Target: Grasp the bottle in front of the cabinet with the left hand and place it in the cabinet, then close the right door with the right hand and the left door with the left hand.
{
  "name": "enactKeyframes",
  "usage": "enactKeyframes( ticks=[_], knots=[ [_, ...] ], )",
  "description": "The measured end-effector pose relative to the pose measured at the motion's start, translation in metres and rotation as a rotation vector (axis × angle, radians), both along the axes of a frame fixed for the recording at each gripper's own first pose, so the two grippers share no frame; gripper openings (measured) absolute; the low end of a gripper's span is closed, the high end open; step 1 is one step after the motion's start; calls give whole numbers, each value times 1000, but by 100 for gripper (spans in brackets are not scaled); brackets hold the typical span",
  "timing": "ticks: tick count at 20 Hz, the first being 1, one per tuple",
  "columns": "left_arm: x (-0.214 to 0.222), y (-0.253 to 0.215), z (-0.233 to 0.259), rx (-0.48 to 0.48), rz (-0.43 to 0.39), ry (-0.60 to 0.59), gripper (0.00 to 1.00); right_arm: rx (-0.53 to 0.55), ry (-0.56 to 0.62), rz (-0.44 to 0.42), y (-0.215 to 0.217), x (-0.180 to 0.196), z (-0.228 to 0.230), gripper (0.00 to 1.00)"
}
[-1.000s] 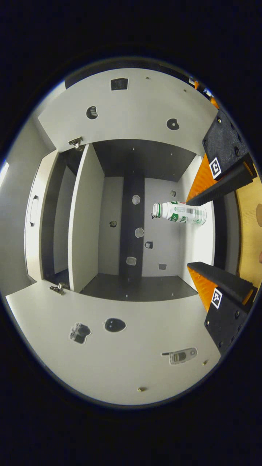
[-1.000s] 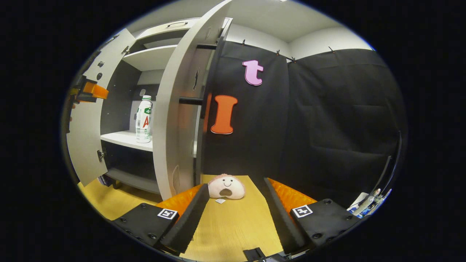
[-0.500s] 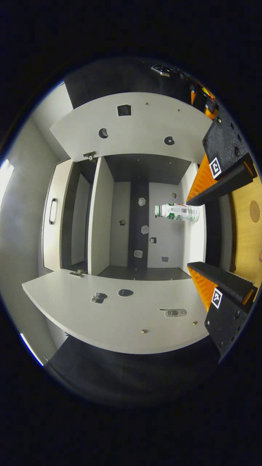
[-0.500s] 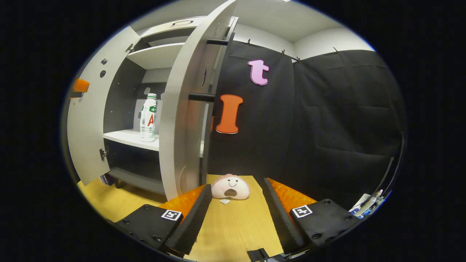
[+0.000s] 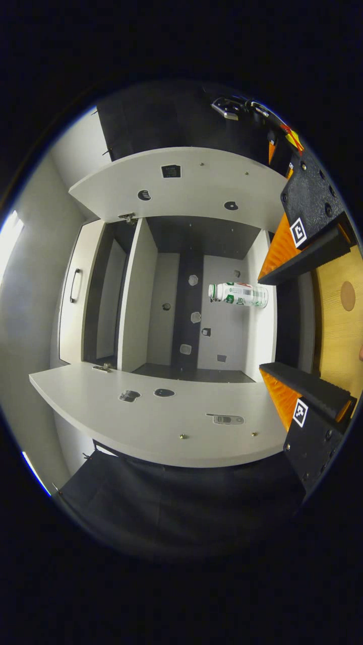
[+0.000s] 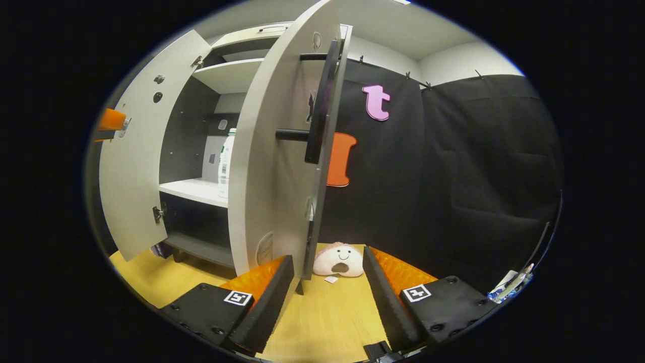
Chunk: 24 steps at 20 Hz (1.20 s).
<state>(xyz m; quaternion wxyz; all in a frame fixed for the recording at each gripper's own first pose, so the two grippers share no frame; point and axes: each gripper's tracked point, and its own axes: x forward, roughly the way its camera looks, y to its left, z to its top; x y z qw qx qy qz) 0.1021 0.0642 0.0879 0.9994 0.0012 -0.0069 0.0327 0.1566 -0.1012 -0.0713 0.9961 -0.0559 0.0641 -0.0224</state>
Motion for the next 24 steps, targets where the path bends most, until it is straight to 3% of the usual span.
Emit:
enactKeyframes(
  ticks=[1, 4, 5, 6, 7, 10, 11, 13, 20, 21, 22, 24],
  knots=[
    [-3, 7, 0, 3, 7, 0, 94, 3, -2, 5, 9, 2, 0, 93],
    [-8, 26, 0, 10, 19, 2, 94, 22, 0, 17, 33, 9, -1, 93],
    [-10, 31, 0, 12, 19, 1, 94, 26, -1, 24, 43, 11, -1, 86],
    [-12, 36, 1, 14, 20, -1, 94, 26, -3, 33, 53, 12, -1, 93],
    [-14, 41, 2, 16, 21, -4, 94, 21, -7, 43, 64, 15, 0, 86],
    [-22, 57, 1, 16, 19, -4, 94, 2, -18, 84, 101, 24, 1, 86],
    [-26, 62, 0, 17, 18, -1, 94, 3, -25, 97, 114, 27, 4, 94],
    [-33, 75, -2, 22, 23, 3, 94, -3, -29, 103, 131, 29, 6, 98],
    [-50, 117, -10, 5, 23, 10, 94, 8, -37, 62, 154, 8, 14, 100],
    [-53, 123, -11, 7, 22, 11, 94, 1, -39, 53, 155, 3, 16, 94],
    [-55, 128, -13, 9, 24, 12, 94, -3, -40, 47, 155, -3, 19, 98],
    [-60, 141, -16, 14, 29, 17, 94, -3, -41, 37, 158, -14, 23, 94]
  ],
)
